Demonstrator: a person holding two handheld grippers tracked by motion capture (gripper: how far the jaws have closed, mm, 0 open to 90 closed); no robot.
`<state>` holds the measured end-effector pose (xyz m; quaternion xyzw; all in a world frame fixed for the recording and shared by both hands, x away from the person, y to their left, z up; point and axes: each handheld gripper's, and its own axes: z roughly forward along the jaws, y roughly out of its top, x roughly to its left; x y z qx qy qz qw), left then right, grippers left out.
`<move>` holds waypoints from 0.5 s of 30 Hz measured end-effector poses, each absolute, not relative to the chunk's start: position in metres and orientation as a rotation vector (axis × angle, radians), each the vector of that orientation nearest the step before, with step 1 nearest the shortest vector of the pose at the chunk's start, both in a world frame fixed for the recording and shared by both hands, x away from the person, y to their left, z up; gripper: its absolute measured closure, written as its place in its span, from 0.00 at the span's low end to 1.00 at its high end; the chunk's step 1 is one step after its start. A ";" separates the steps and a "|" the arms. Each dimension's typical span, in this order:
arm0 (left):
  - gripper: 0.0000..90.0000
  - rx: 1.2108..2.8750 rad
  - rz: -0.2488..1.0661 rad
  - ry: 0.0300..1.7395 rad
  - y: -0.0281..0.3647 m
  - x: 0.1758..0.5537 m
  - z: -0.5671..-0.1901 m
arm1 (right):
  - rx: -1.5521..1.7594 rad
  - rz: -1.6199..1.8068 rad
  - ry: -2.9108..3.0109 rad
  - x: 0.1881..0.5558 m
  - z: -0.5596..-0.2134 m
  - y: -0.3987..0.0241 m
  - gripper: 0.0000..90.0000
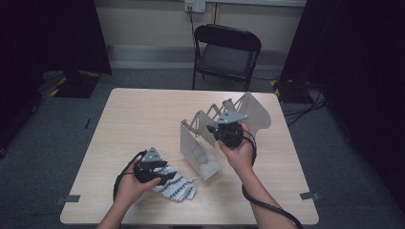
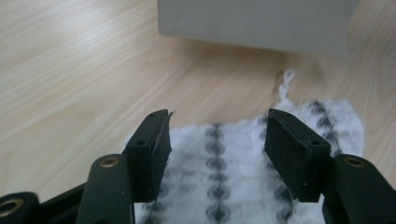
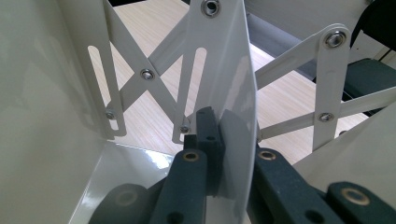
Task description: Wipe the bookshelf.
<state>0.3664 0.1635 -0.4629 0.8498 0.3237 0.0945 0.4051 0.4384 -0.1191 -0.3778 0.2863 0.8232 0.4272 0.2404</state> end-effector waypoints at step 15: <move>0.40 2.155 0.247 0.798 0.150 0.370 -0.464 | 0.792 1.178 2.273 0.433 -0.395 -0.132 0.96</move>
